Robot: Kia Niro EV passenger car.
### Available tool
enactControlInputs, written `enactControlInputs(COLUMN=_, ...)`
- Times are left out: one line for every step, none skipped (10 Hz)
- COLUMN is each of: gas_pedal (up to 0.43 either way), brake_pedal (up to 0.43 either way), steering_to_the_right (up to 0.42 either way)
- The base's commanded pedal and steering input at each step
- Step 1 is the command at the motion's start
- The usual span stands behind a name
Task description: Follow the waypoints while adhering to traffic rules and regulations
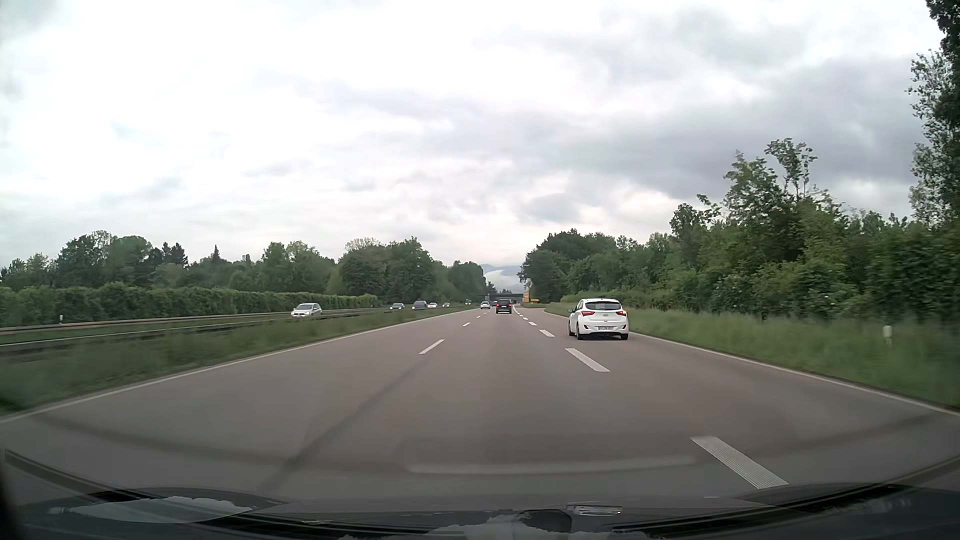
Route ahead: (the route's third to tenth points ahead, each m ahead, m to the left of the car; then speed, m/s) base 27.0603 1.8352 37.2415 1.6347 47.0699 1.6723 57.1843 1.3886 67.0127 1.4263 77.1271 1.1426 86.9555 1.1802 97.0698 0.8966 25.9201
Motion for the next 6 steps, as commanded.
enactControlInputs(gas_pedal=0.130, brake_pedal=0.000, steering_to_the_right=0.001)
enactControlInputs(gas_pedal=0.130, brake_pedal=0.000, steering_to_the_right=0.001)
enactControlInputs(gas_pedal=0.130, brake_pedal=0.000, steering_to_the_right=0.001)
enactControlInputs(gas_pedal=0.130, brake_pedal=0.000, steering_to_the_right=0.001)
enactControlInputs(gas_pedal=0.130, brake_pedal=0.000, steering_to_the_right=0.001)
enactControlInputs(gas_pedal=0.130, brake_pedal=0.000, steering_to_the_right=0.001)
